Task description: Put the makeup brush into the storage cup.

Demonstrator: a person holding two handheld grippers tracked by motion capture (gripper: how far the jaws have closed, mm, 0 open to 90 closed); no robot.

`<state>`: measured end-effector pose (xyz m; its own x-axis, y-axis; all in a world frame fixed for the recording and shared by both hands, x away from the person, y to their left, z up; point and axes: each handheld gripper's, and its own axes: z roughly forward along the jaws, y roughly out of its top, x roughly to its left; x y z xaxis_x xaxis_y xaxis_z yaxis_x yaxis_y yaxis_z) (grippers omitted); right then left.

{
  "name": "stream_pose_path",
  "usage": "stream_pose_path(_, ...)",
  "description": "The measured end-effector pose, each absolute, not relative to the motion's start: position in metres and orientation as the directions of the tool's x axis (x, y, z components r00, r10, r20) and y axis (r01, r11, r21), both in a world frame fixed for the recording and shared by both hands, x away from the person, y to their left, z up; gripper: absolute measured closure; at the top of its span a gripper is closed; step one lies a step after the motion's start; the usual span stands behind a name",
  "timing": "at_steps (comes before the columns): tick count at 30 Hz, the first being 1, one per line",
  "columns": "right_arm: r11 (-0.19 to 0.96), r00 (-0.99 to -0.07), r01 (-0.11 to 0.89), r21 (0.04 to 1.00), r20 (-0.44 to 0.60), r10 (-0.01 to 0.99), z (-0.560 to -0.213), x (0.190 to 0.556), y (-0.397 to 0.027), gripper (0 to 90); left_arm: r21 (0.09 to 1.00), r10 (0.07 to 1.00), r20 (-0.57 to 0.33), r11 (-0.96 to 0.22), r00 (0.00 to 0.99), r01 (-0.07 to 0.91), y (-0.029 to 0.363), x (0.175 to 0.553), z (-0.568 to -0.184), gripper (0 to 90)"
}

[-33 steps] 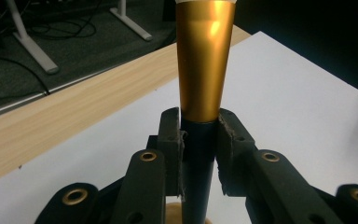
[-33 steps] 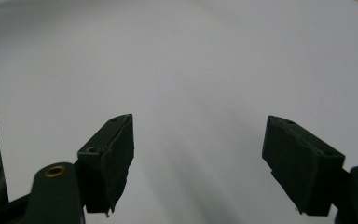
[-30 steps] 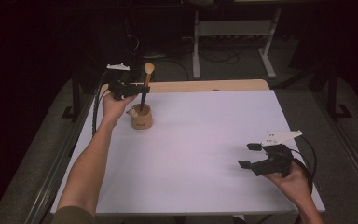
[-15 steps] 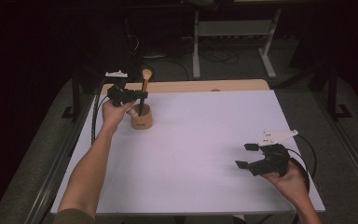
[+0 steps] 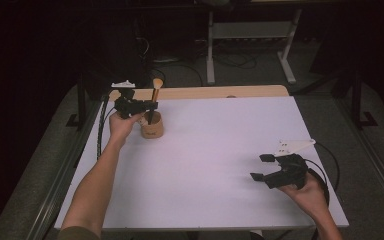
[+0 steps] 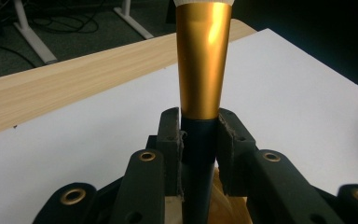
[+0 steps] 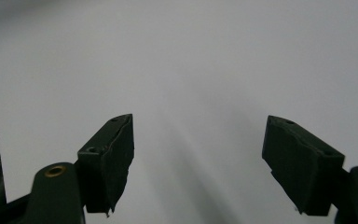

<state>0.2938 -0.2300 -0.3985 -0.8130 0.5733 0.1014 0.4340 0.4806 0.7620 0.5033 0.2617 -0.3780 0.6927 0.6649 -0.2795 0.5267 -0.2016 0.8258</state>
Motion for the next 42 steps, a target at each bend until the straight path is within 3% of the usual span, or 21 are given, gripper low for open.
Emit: stream_pose_path(42, 0.486, -0.818, 0.418, 0.768, 0.086, 0.569, -0.3972, 0.2933, -0.2300, 24.1, 0.808, 0.652, -0.277, -0.238, 0.705, 0.538, 0.2702, 0.5000, -0.3750, 71.4)
